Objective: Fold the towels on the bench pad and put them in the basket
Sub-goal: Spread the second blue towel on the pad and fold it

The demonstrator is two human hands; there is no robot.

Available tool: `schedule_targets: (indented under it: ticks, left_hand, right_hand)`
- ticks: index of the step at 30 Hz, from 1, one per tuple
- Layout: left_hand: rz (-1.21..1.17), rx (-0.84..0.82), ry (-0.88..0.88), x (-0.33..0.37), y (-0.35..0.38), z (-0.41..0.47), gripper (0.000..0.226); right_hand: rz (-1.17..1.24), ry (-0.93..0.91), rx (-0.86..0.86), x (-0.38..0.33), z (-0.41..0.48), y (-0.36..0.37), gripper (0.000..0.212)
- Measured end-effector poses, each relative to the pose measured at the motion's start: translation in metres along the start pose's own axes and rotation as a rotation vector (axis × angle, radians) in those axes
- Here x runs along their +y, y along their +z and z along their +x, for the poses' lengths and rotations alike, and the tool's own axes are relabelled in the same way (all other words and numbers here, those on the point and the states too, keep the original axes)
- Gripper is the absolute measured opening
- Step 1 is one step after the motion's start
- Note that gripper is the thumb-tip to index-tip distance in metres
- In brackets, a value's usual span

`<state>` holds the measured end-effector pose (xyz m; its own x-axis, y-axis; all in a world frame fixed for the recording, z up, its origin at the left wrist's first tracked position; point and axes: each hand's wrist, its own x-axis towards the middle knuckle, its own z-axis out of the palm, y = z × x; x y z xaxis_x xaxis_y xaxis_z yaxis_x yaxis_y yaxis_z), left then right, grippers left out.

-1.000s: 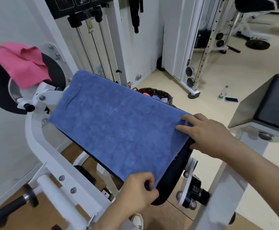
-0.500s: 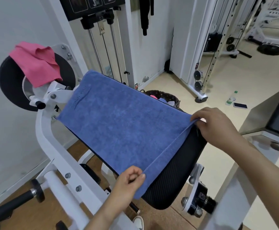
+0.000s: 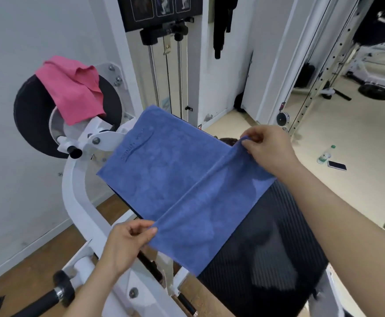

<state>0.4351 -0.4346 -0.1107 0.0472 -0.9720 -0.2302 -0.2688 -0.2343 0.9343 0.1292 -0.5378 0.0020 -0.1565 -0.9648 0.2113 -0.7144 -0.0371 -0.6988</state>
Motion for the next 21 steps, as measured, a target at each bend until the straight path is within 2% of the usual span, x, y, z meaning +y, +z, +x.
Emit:
schedule_targets:
  ticks: [3, 11, 21]
  left_hand:
    - [-0.055, 0.111, 0.012, -0.007, -0.033, 0.031, 0.009]
    - [-0.057, 0.305, -0.04, -0.036, -0.095, 0.112, 0.026]
    - [-0.181, 0.431, -0.102, -0.045, -0.129, 0.194, 0.024]
  right_hand:
    - [-0.07, -0.008, 0.019, -0.031, 0.03, 0.036, 0.015]
    - [-0.18, -0.109, -0.038, -0.104, 0.108, 0.137, 0.016]
    - [-0.245, -0.144, -0.057, -0.13, 0.192, 0.222, 0.017]
